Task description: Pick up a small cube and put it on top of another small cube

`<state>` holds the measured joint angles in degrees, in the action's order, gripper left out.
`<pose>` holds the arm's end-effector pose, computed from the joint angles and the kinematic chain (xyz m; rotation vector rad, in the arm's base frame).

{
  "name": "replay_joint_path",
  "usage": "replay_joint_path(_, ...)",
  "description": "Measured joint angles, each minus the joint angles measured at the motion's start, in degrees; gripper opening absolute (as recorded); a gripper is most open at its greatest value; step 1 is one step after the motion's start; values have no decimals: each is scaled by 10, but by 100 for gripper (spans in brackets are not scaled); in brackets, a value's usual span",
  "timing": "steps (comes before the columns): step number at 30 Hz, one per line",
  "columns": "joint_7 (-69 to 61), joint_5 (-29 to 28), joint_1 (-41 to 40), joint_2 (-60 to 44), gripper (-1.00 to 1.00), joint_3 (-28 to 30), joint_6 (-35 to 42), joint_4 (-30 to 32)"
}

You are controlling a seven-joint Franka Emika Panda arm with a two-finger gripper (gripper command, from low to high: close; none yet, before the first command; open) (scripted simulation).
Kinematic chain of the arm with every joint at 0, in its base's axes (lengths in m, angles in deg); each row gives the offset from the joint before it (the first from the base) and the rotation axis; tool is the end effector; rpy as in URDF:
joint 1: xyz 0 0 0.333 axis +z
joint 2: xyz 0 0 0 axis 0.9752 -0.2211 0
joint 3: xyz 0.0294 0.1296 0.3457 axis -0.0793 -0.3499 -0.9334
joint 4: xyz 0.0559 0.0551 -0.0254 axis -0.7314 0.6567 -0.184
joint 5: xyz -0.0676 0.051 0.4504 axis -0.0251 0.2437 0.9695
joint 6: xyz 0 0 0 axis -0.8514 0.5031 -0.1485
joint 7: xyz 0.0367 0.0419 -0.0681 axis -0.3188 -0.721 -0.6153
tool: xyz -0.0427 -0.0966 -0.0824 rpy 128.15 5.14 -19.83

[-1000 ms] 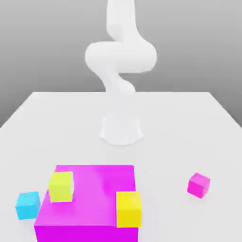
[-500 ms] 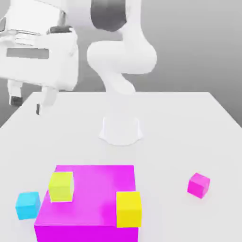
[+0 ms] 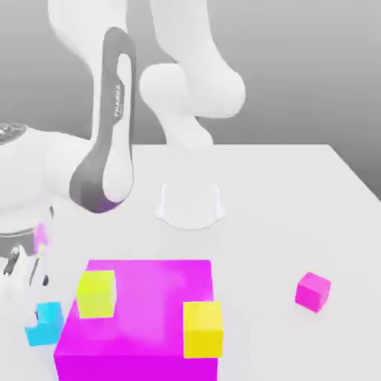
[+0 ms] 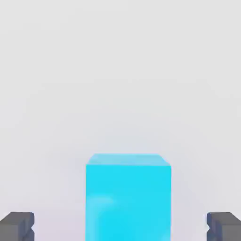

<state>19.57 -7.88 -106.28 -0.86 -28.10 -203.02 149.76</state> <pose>0.4344 -0.2754 0.1058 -1.3982 2.8126 -0.0011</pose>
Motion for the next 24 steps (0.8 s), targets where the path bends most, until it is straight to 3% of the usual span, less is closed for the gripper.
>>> replay_joint_path(1, -1, 2, -3, -17, -100, -3, -14, -3)
replay_joint_path(9, 0, 0, -3, -6, -100, -3, -6, -1)
replay_joint_path(18, 9, -39, 35, 173, -100, -16, 155, 17)
replay_joint_path(24, -22, -32, 86, 286, -100, -40, 266, 19)
